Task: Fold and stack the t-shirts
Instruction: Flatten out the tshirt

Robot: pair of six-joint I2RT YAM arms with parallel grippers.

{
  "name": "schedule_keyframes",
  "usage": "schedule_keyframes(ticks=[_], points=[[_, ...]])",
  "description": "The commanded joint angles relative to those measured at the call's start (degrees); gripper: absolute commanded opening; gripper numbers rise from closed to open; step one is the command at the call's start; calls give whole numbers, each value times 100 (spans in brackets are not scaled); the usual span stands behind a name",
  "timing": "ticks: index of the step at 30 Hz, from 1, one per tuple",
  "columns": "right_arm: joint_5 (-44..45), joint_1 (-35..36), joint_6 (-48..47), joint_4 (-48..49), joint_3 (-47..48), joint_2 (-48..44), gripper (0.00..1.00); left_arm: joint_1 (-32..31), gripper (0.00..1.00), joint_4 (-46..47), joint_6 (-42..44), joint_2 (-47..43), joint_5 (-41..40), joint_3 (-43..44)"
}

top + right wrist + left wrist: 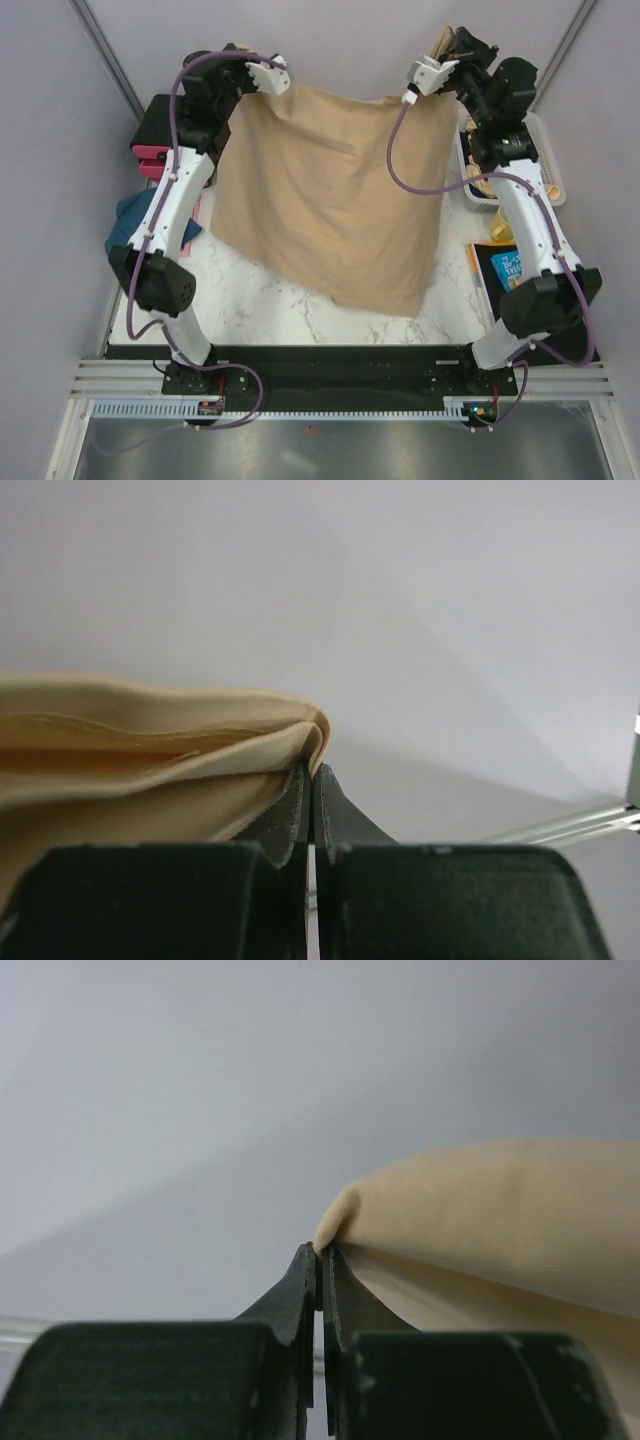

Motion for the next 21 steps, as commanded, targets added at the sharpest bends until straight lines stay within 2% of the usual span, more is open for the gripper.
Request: schedule_keyframes(ticks=[1, 2, 3, 5, 6, 8, 9, 11, 12, 13, 15, 16, 17, 18, 19, 20, 21], points=[[279, -96, -380, 792, 1181, 939, 0, 151, 2, 19, 245, 1090, 34, 2068], [410, -104, -512, 934, 1836, 1143, 0, 160, 2, 255, 367, 1328, -105, 2907], [446, -122, -548, 1066, 2199, 1345, 0, 160, 2, 483, 482, 1756, -159, 3255], [508, -140, -862, 1488, 3181, 1899, 0, 152, 2, 1026, 911, 1945, -212, 3644], [473, -140, -986, 1646, 3431, 2040, 0, 143, 2, 1709, 1018, 1945, -221, 3602], [307, -131, -1311, 2251, 3757, 2243, 0, 108, 2, 2214, 1159, 1805, -247, 3453], [228, -131, -1382, 2532, 3733, 2252, 0, 82, 2, 2782, 1125, 1744, -308, 3400], [131, -122, -1418, 3245, 3496, 2130, 0, -6, 2, 3243, 1081, 1498, -554, 3164], [148, -122, -1366, 3412, 3312, 2042, 0, -15, 2, 3680, 1054, 1358, -633, 2944], [148, -122, -1331, 3744, 2736, 1798, 0, -15, 2, 3885, 1011, 1061, -747, 2655], [139, -122, -1261, 3993, 1952, 1489, 0, -15, 2, 4385, 1001, 699, -818, 1444], [122, -139, -1225, 4359, 1122, 1192, 0, -7, 2, 4901, 1045, 532, -784, 969], [122, -131, -1225, 4433, 713, 1041, 0, -15, 2, 5115, 1063, 217, -775, 68], [78, -140, -1147, 4494, 291, 892, 0, -24, 2, 5239, 1063, 75, -775, -367], [60, -122, -1102, 4530, -618, 551, 0, -24, 2, 5336, 1019, -92, -775, -806], [25, -122, -1032, 4452, -1071, 365, 0, -15, 2, 5363, 941, -355, -783, -1655], [7, -122, -979, 4242, -1519, -20, 0, -24, 2, 5337, 827, -497, -827, -2081]])
